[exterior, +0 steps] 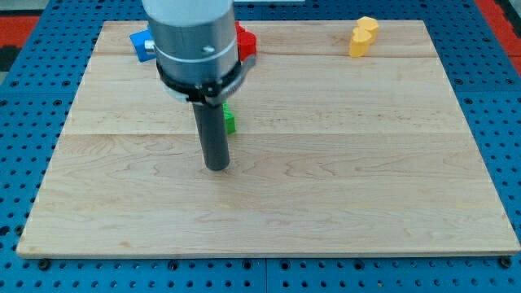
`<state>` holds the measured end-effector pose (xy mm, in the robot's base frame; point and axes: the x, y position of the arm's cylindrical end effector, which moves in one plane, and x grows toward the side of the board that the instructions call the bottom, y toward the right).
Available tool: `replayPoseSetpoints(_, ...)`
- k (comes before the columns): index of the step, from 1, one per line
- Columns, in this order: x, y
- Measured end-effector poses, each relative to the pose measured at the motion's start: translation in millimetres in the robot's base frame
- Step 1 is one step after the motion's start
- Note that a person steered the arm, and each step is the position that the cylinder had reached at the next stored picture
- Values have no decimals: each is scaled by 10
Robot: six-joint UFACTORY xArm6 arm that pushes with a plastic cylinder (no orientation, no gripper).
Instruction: Move the yellow hexagon towards top center
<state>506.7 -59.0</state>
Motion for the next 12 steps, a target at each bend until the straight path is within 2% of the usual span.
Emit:
replayPoseSetpoints(1,162,379)
replayPoseSetpoints(2,-466,1062)
replayPoseSetpoints(3,-866,1838)
replayPoseSetpoints(4,-1216,2194)
replayPoseSetpoints(5,-1245,2325)
replayPoseSetpoints(6,-1462,2692)
replayPoseSetpoints(7,-1773,2845)
replayPoseSetpoints(8,-1772,2853)
replayPoseSetpoints(11,-2572,3548)
replayPoseSetpoints(12,-2921,2751)
